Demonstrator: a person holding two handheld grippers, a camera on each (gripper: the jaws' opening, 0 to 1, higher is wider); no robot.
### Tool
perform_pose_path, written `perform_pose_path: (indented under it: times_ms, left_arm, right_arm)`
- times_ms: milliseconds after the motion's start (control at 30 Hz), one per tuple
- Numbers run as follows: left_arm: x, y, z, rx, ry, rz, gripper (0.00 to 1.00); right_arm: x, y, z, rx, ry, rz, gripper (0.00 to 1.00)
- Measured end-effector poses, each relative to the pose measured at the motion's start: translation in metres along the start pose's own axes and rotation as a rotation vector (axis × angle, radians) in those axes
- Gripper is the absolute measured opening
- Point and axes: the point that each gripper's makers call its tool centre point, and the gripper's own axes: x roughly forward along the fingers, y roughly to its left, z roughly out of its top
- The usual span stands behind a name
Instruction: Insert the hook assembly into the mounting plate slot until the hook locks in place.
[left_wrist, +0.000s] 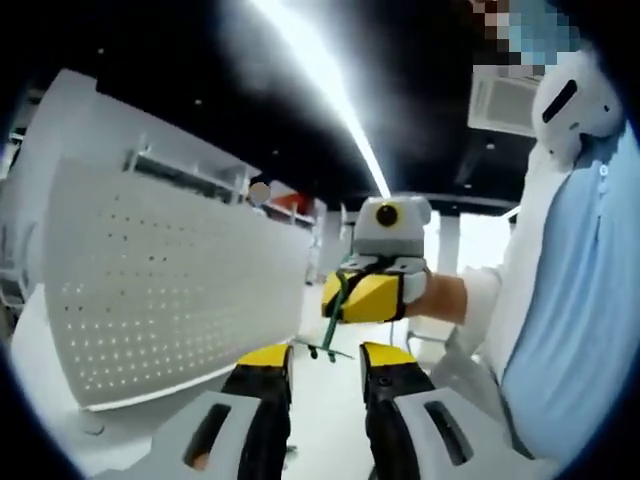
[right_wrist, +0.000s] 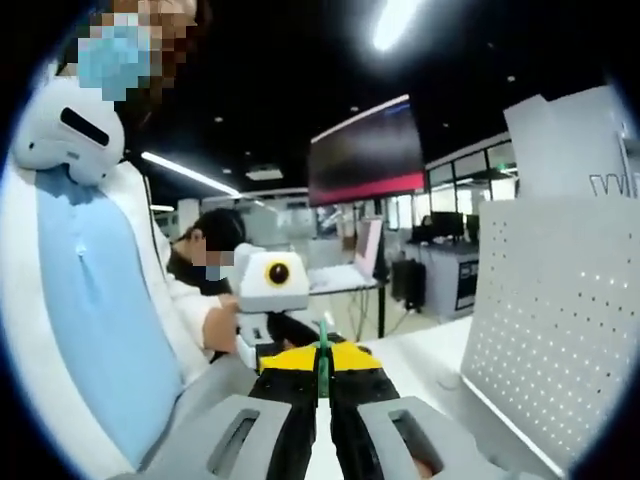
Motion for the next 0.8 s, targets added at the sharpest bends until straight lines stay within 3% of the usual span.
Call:
perform_pose_path:
  times_ms: [133, 800]
  left_arm:
    - [0.000, -0.003, 0.000, 0.026, 0.008, -0.016, 0.17]
    - [-0.007, 0.000, 0.003, 0.034, 0.007, -0.012, 0.19]
  right_arm:
    - [-0.001, 0.000, -0.001, -0.002, -0.003, -0.004, 0.00]
    - [-0.009, 0.001, -0.008, 0.043, 0.014, 0.001, 0.00]
